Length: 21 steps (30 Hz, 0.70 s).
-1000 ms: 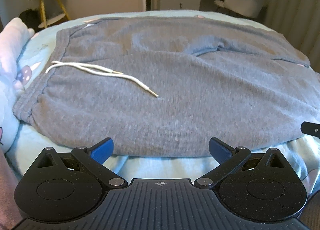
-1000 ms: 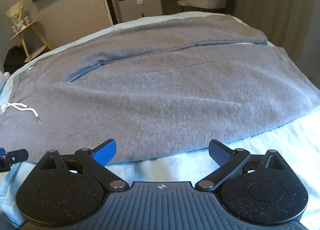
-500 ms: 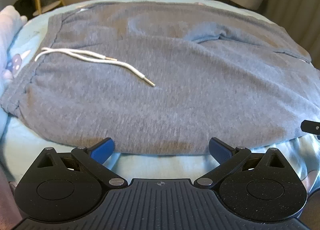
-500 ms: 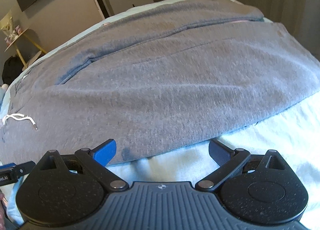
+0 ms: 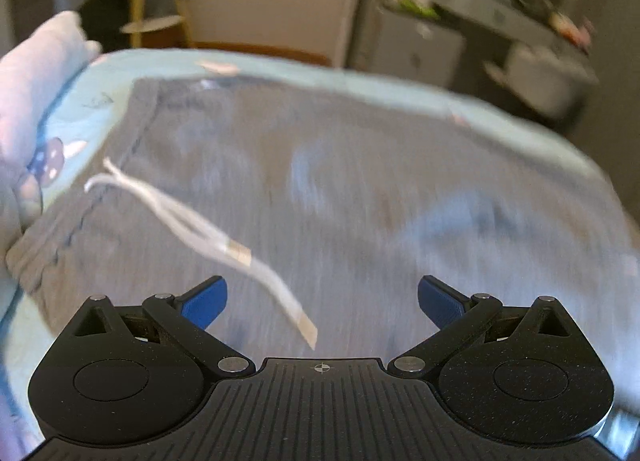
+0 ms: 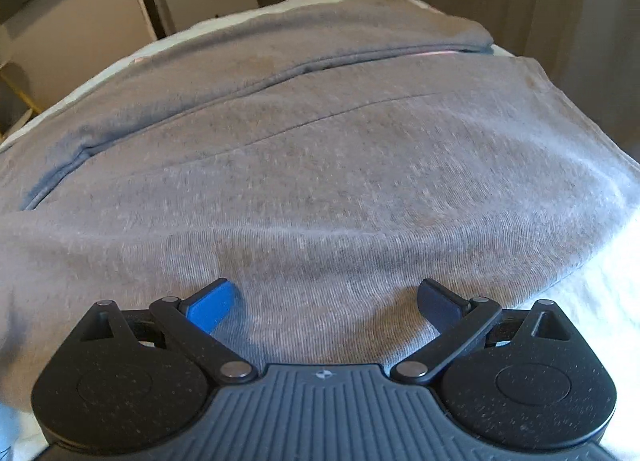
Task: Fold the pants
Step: 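Move the right tool to the pant leg hem and close on it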
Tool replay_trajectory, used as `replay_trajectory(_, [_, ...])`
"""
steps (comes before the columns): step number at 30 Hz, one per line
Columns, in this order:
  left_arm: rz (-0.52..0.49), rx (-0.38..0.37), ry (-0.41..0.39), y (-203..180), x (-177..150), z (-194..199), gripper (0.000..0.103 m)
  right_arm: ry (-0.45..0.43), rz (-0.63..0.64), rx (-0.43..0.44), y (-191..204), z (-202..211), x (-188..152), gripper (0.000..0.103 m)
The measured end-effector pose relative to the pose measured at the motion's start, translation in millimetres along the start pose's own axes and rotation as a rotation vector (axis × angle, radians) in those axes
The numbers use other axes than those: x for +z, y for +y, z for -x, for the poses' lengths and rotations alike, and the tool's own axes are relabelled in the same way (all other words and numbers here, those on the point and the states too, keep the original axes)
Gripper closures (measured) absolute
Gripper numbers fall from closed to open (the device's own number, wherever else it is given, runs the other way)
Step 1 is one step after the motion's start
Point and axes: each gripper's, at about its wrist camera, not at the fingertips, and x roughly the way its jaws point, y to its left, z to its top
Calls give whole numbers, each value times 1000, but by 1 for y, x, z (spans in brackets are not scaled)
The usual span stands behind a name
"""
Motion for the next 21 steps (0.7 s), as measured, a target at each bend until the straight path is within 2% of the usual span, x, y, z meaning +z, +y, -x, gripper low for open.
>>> replay_trajectory(3, [79,10,-95,-7,24,-14,0,-26,-32,20,-7,2,-5,4])
replay_trajectory(5, [55,32,-118,-9,28,-31,0,3,-12,26,-8,1,-1,4])
replay_trajectory(7, [-5,66,-160,-4,23,-45,0,83,53,17,-1,0,17,4])
replay_trajectory(8, [-25,111,-190,1,18,-51,0,68,51,46,-3,2,32,4])
replay_trajectory(10, [-20,175,-238,12,15,-63,0,-15,1,102,-11,7,71,4])
replay_trajectory(14, [70,201,-306,31,21,-82,0,-149,-111,73,-16,-28,182,4])
replay_trajectory(16, [77,210,-339,36,18,-92,0,-154,-182,41,-21,-66,235,8])
replay_trajectory(17, [74,212,-339,36,17,-98,0,-149,-220,47,-24,-85,257,16])
replay_trajectory(21, [110,202,-290,41,12,-113,0,-141,-393,11,-32,-157,325,27])
